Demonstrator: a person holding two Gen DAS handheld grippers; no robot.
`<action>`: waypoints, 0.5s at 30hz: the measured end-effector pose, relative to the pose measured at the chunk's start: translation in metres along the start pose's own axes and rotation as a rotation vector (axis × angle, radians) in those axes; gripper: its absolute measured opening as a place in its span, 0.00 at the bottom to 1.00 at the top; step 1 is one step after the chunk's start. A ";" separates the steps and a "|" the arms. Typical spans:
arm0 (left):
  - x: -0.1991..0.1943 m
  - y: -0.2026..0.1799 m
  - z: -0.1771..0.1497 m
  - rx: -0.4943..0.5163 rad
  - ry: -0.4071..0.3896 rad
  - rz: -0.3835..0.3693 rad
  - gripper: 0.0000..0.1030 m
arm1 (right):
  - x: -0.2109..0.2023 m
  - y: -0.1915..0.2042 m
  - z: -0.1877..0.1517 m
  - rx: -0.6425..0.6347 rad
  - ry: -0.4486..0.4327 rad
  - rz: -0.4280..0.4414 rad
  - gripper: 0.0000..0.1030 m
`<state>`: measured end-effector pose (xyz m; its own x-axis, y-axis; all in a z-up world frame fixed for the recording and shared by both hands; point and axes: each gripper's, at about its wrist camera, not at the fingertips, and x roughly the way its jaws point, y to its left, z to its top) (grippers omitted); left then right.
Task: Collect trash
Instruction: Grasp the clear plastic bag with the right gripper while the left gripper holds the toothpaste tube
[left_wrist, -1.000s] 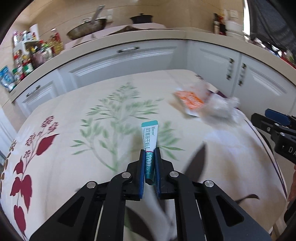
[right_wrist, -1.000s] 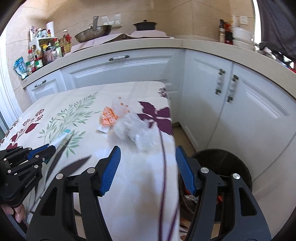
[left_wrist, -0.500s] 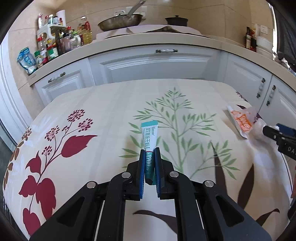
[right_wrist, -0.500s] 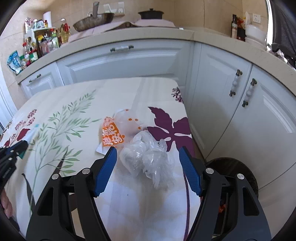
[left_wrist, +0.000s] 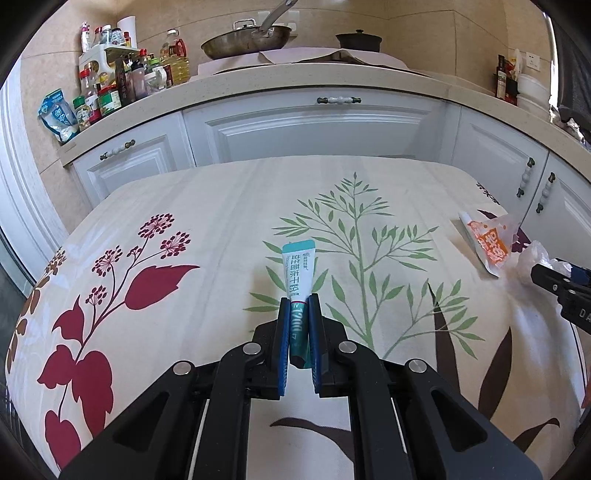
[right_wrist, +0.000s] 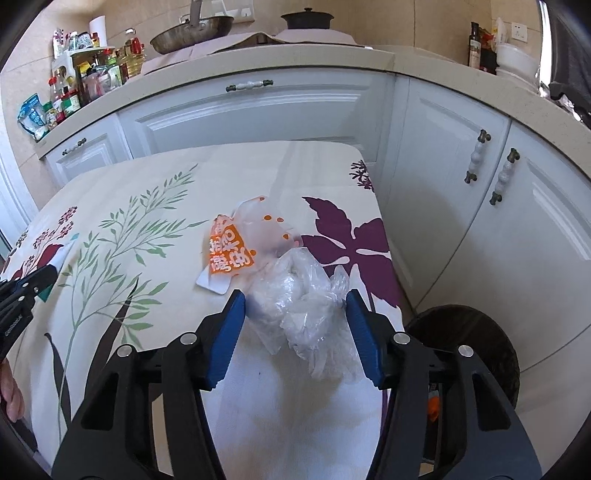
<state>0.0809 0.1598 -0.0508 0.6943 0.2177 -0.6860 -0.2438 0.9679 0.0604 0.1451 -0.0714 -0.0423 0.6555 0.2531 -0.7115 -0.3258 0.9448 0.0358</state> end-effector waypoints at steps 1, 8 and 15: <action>-0.001 -0.002 0.000 0.002 -0.001 -0.002 0.10 | -0.005 -0.001 -0.002 -0.001 -0.011 -0.004 0.53; -0.014 -0.023 -0.002 0.028 -0.018 -0.032 0.10 | -0.032 -0.013 -0.009 0.012 -0.057 -0.025 0.53; -0.028 -0.056 -0.006 0.075 -0.033 -0.085 0.10 | -0.052 -0.040 -0.024 0.059 -0.081 -0.070 0.53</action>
<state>0.0714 0.0990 -0.0396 0.7325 0.1375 -0.6667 -0.1331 0.9894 0.0578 0.1077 -0.1278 -0.0235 0.7290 0.2001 -0.6546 -0.2381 0.9707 0.0316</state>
